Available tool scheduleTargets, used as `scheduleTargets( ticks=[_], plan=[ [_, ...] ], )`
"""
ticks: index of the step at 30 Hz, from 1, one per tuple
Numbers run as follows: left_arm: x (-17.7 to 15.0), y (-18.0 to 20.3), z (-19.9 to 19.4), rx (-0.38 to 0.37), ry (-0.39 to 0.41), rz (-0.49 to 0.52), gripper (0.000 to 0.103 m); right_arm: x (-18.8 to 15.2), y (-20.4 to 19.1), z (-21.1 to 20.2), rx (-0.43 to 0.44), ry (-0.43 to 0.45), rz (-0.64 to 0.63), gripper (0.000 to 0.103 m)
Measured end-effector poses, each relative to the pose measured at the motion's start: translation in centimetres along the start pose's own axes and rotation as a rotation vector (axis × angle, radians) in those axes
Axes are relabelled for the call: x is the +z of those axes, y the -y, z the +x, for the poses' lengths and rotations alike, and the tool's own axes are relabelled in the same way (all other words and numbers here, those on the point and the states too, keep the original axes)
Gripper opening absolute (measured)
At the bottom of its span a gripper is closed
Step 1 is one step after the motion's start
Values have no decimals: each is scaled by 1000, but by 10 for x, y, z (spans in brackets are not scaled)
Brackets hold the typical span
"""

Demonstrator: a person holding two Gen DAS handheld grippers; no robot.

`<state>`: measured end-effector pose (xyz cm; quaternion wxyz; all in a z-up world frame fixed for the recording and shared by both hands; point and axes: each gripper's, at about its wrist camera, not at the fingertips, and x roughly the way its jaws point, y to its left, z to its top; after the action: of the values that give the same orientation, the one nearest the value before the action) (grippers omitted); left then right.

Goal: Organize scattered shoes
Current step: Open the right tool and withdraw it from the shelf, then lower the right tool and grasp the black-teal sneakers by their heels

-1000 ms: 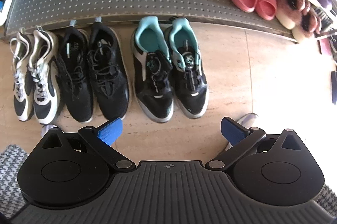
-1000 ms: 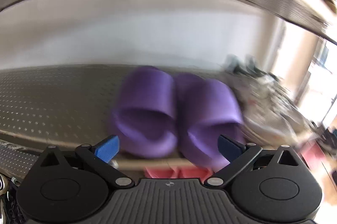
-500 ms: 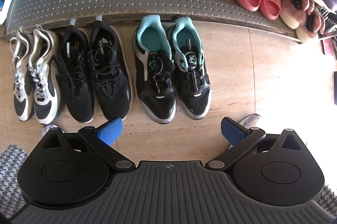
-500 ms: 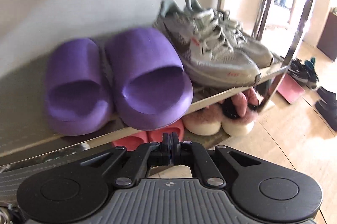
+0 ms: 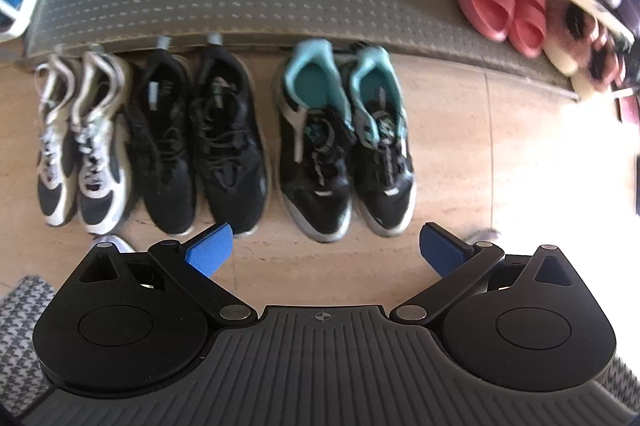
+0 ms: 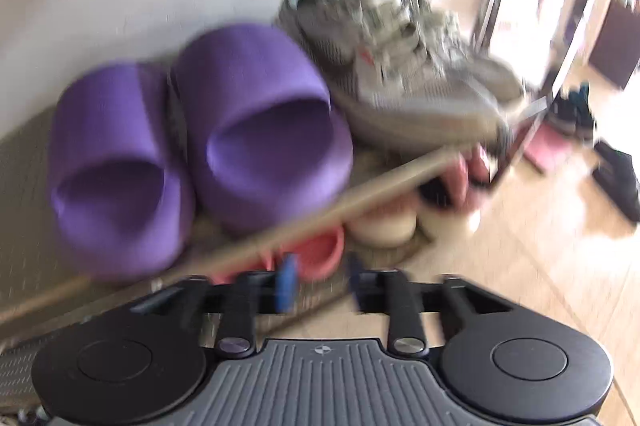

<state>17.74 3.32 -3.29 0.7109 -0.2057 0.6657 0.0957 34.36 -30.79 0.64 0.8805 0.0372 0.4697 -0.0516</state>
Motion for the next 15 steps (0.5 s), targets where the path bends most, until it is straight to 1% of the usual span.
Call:
scheduleTargets(
  ticks=[1,2,3,4,5,7,8,9,10,11,12,13,15],
  plan=[
    [1,-4,-3,0,9,-11,102,-10,-4,3,31,-75,-24,63],
    [2,-9,-8,-3,22,-27,102,-21,-8,6,63,-150,-47,67],
    [3,-15,-13,-8,39,-46,102,-32,-13,10,94,-229,-75,73],
    [3,-21,-18,-10,54,-63,102,-49,-26,15,122,-335,-128,73],
    [4,-27,-21,-8,67,-80,102,-58,-33,16,131,-372,-159,73],
    [5,-37,-27,-3,87,-112,102,-86,-66,16,148,-425,-292,73],
    [5,-42,-29,0,95,-132,102,-94,-79,14,157,-421,-331,71],
    [6,-48,-30,2,100,-153,102,-102,-92,12,171,-415,-370,65],
    [6,-52,-31,1,102,-166,102,-111,-111,10,220,-399,-404,58],
    [7,-57,-32,-2,102,-183,102,-118,-128,7,265,-384,-434,54],
    [9,-62,-32,-5,100,-201,102,-119,-133,8,279,-374,-439,50],
    [10,-65,-32,-7,99,-211,102,-122,-147,7,313,-350,-453,50],
    [12,-72,-32,-11,95,-230,102,-121,-161,14,335,-322,-460,49]
  ],
)
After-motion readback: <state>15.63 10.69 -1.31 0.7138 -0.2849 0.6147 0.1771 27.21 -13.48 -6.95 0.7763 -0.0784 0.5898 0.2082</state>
